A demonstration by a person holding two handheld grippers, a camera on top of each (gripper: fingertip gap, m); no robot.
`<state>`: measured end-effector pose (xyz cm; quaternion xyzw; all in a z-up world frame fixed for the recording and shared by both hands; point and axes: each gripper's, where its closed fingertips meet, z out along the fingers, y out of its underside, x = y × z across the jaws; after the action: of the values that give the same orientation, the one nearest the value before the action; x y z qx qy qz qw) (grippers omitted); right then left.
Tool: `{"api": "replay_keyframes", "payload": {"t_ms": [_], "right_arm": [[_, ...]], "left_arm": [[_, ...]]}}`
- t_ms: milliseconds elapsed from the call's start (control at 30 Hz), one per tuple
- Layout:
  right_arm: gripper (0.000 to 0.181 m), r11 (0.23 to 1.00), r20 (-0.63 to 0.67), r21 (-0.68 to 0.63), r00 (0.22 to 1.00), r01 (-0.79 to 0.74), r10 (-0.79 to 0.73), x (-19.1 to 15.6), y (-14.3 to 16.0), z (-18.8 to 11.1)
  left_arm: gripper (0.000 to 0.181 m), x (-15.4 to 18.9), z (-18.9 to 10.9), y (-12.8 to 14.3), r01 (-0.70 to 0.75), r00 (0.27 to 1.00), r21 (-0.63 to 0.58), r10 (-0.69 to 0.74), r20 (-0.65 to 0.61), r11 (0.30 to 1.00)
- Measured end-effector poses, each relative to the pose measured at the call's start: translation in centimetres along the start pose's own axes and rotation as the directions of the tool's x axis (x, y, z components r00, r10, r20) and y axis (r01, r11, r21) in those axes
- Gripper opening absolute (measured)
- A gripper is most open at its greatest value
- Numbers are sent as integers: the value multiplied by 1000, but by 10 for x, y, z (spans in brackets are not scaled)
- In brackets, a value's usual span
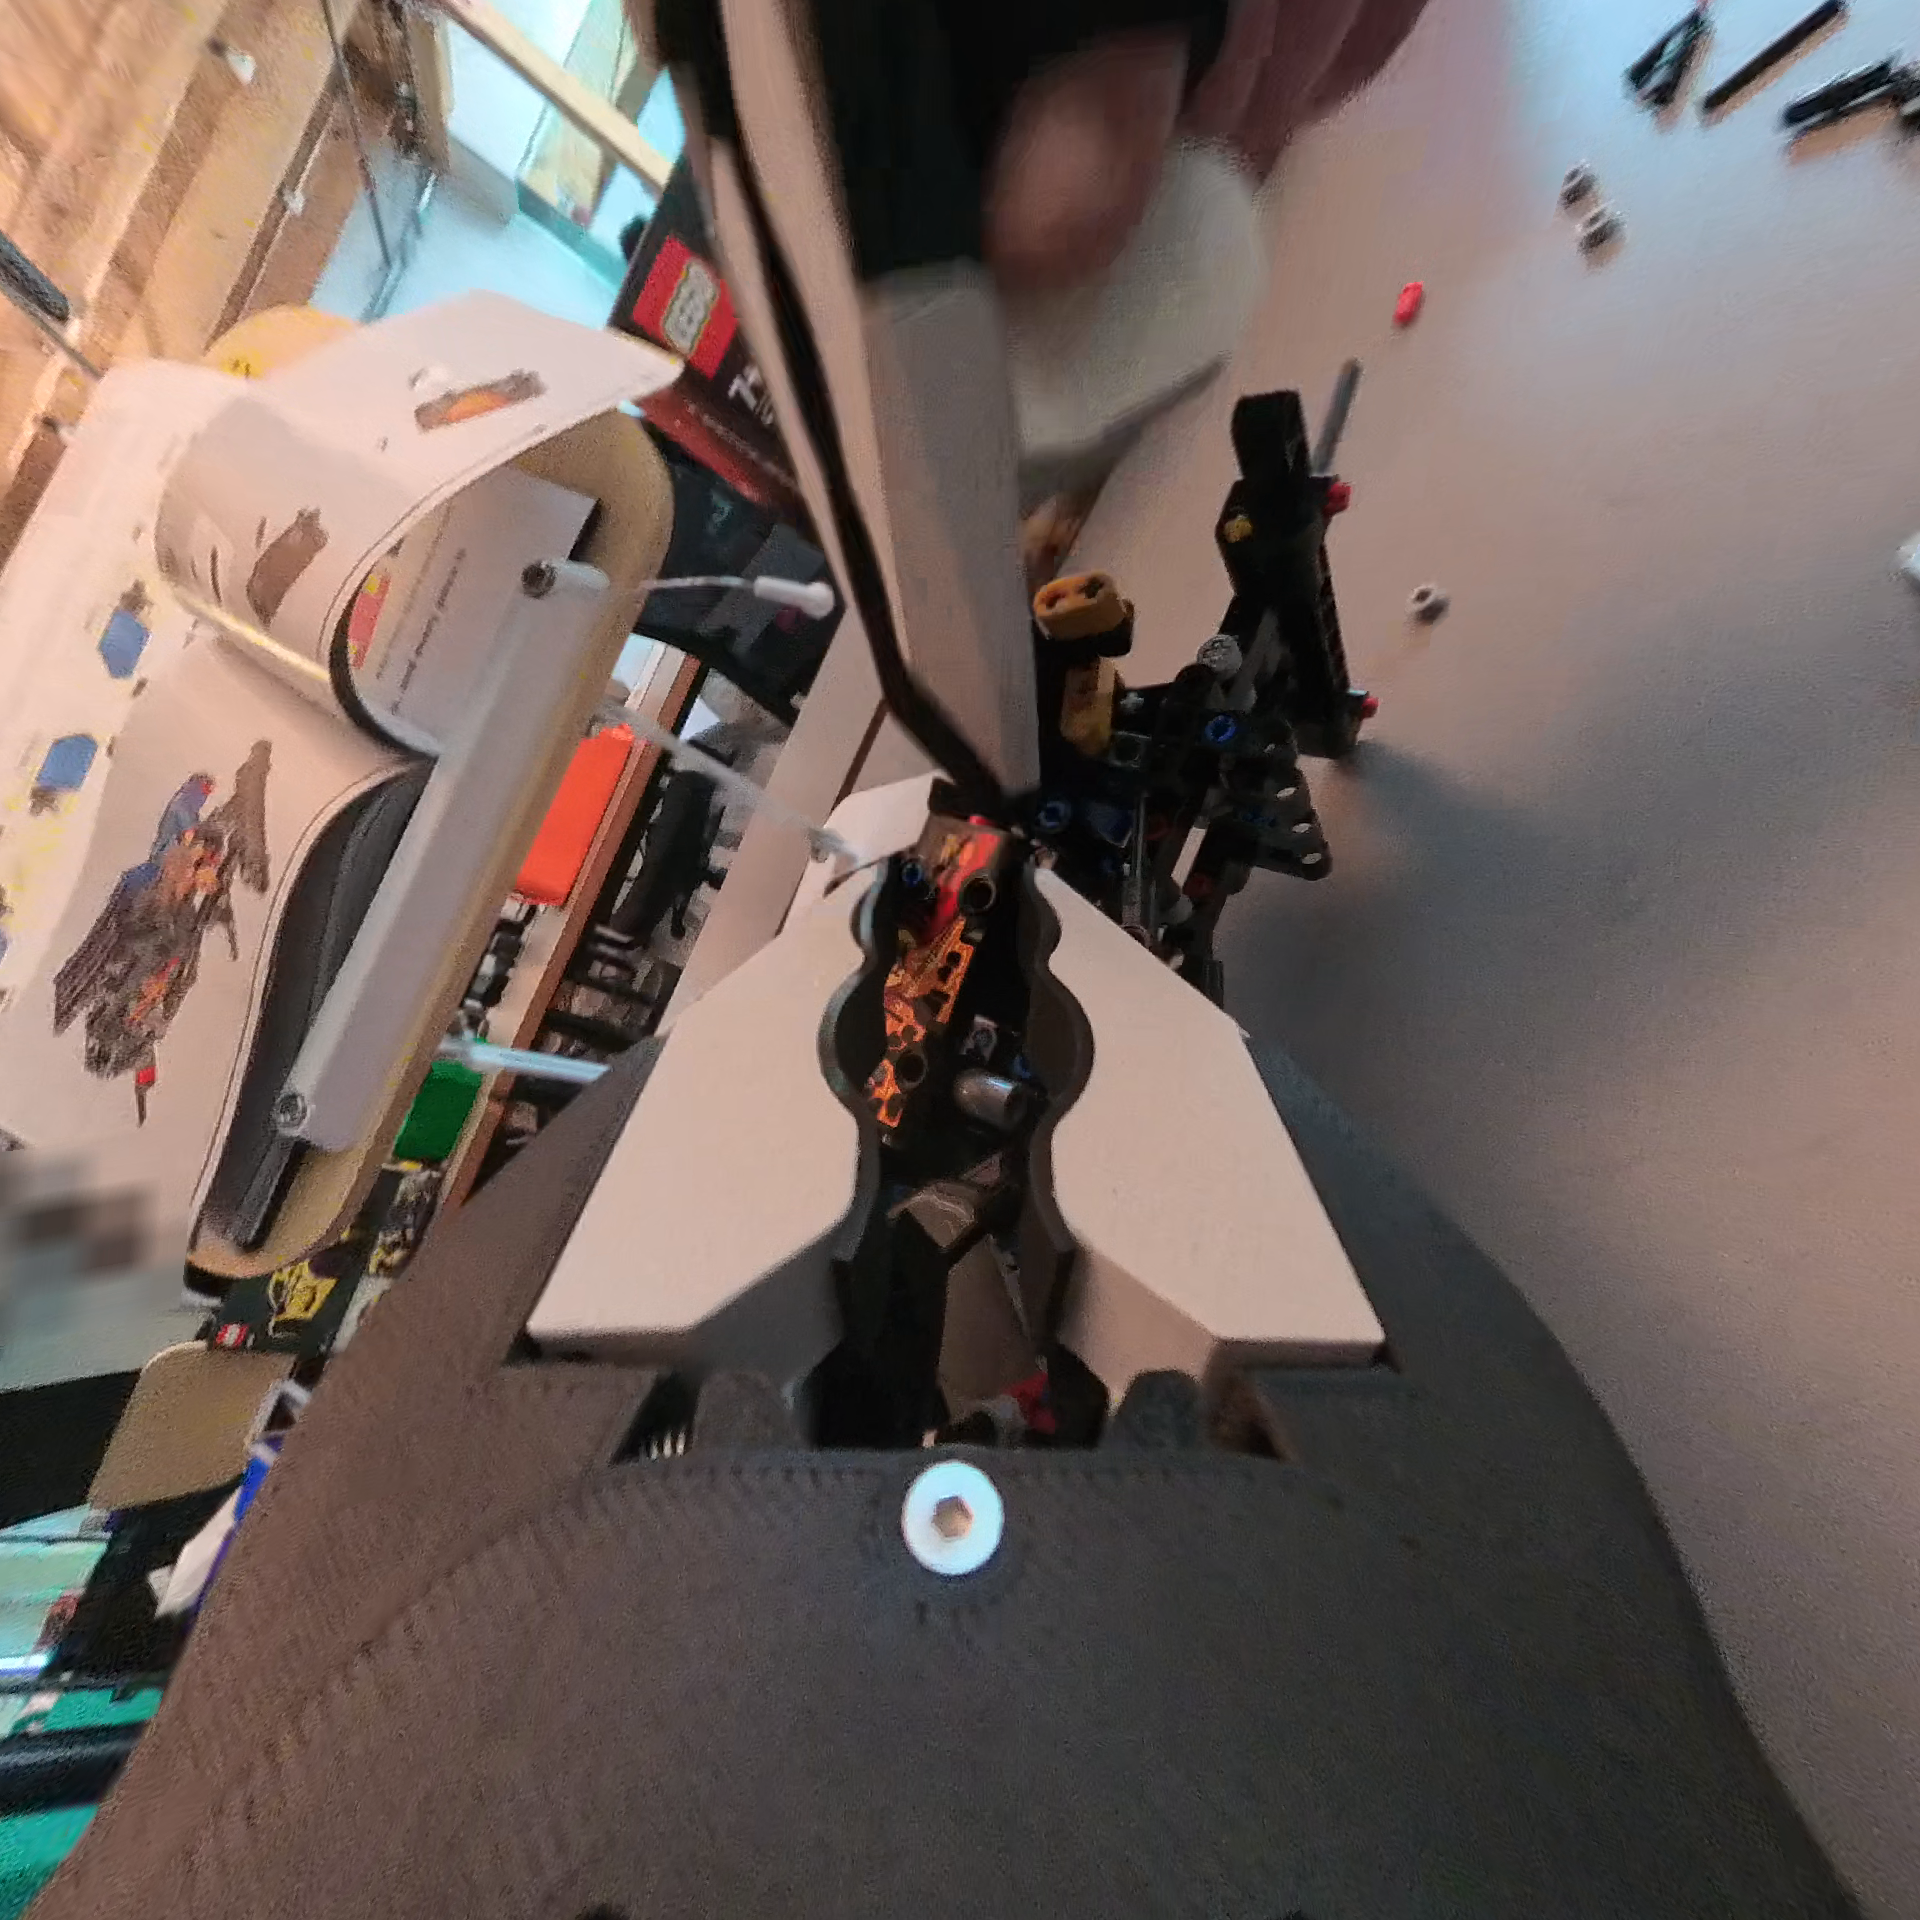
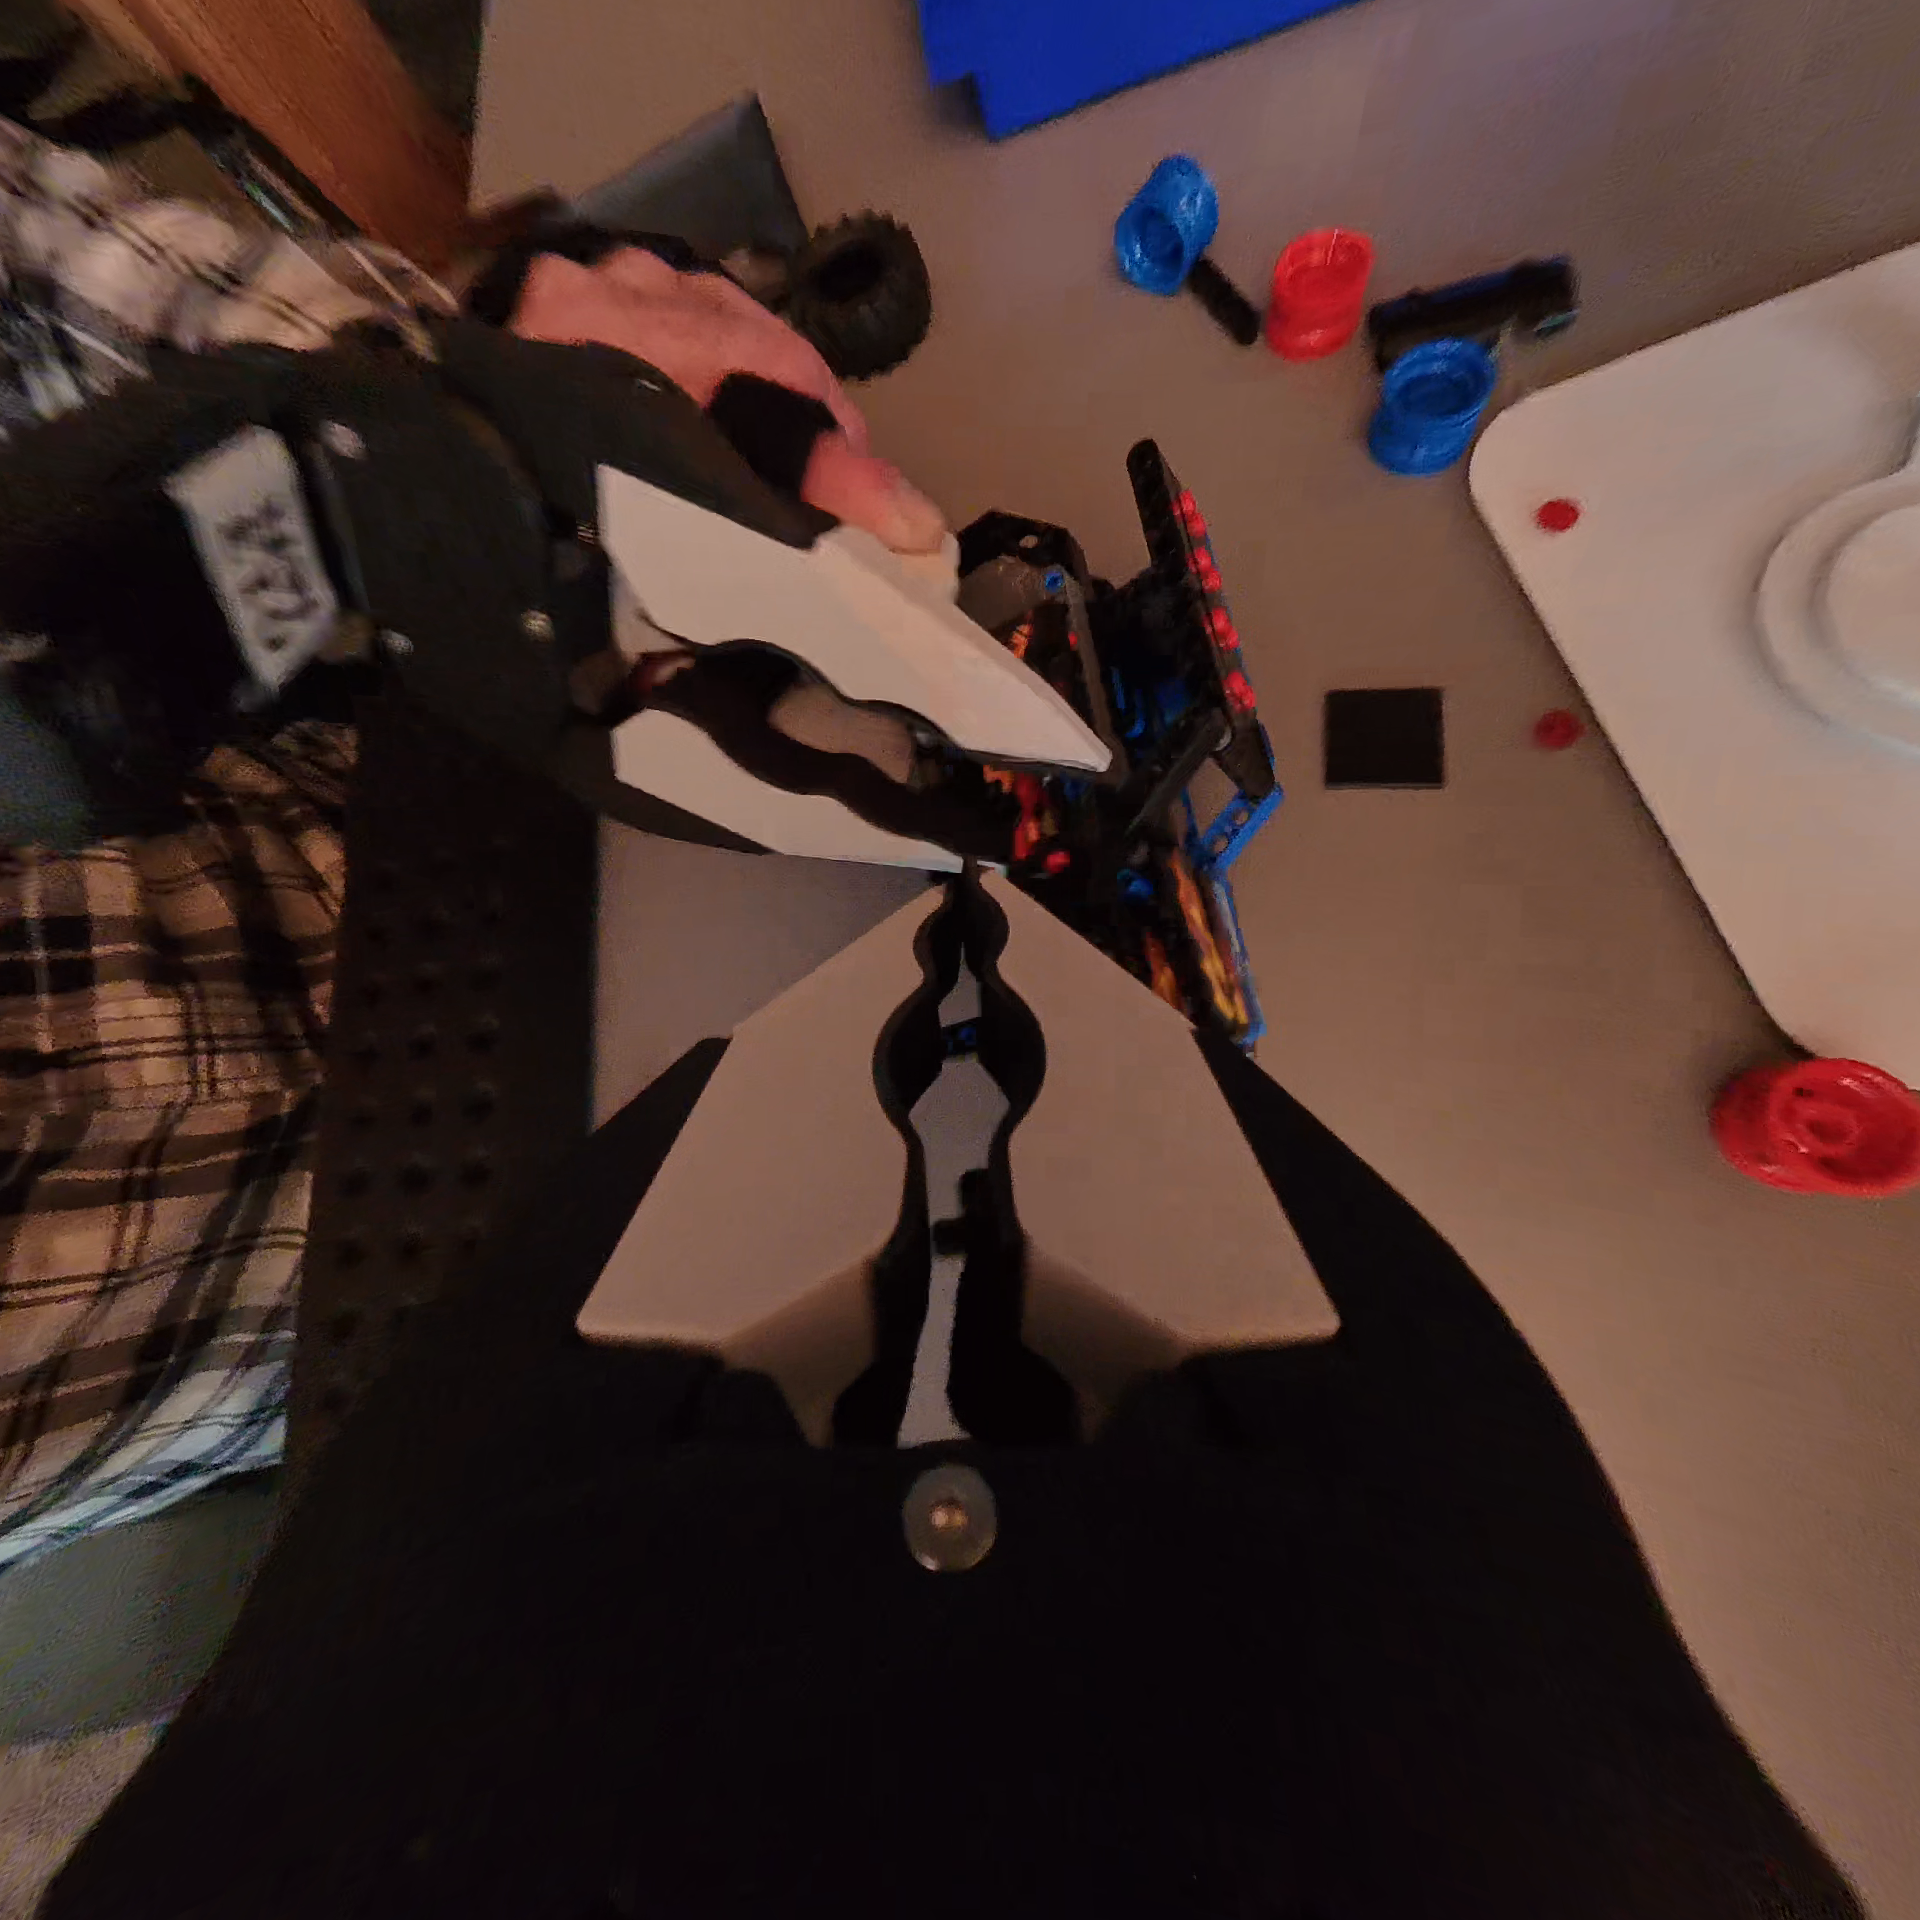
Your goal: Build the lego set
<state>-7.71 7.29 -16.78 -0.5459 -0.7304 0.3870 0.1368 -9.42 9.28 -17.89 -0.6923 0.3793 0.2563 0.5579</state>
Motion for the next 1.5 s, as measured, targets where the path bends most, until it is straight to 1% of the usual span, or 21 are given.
{"api": "replay_keyframes", "payload": {"t_ms": [33, 100, 167, 200, 233, 267, 333, 367, 400, 433, 500, 633, 900, 1100, 1300, 1500], "right_arm": [[0, 1000, -2, 29, 1000, 1, -1, -1, -4, -6], [0, 996, -14, 82, 1000, -23, 24, 6, -8, -19], [0, 996, -41, 88, 998, -34, 38, 16, -4, -24], [0, 997, -61, 75, 998, -17, 21, 17, -2, -25], [11, 999, -91, 51, 996, 8, -3, 19, 0, -25], [15, 999, -119, 26, 992, 47, -44, 20, 1, -26], [18, 993, -115, 6, 987, 118, -116, 18, -1, -23], [22, 989, -130, -34, 980, 147, -150, 22, 2, -21], [22, 980, -139, -79, 971, 185, -195, 25, 5, -20], [21, 973, -119, -96, 968, 210, -221, 24, 6, -18], [14, 974, -57, -96, 976, 204, -210, 22, 5, -16], [11, 988, 65, -122, 994, 91, -83, 15, 13, -7], [6, 992, 155, -40, 980, -122, 127, 13, 11, -5], [5, 956, 234, -10, 929, -293, 287, 12, 10, -4], [5, 911, 301, 67, 879, -406, 369, 13, 10, -5], [5, 861, 341, 126, 837, -492, 429, 14, 9, -6]], "left_arm": [[21, -2, 1, 3, 12, 1000, -2, -12, -4, 1000], [21, 3, 0, -4, -1, 1000, 27, 2, -27, 1000], [21, 8, 0, -10, -27, 999, 43, 28, -28, 999], [21, 8, 0, -11, -26, 999, 44, 27, -28, 999], [21, 8, 1, -10, -21, 999, 42, 22, -27, 999], [21, 7, 1, -10, -19, 999, 41, 20, -27, 999], [21, 8, 2, -11, -27, 999, 45, 29, -28, 999], [21, 9, 1, -11, -30, 999, 46, 32, -28, 998], [21, 9, 1, -12, -31, 999, 49, 33, -30, 998], [21, 9, 1, -12, -32, 999, 54, 34, -33, 998], [21, 10, 0, -13, -39, 999, 59, 41, -33, 997], [22, 11, 0, -14, -45, 998, 60, 47, -34, 997], [21, 11, -1, -15, -68, 997, 63, 70, -18, 996], [21, 11, -3, -14, -112, 994, 52, 111, 21, 992], [21, 11, -1, -15, -145, 989, 57, 142, 51, 988], [21, 10, 1, -14, -187, 980, 46, 183, 84, 981]]}}
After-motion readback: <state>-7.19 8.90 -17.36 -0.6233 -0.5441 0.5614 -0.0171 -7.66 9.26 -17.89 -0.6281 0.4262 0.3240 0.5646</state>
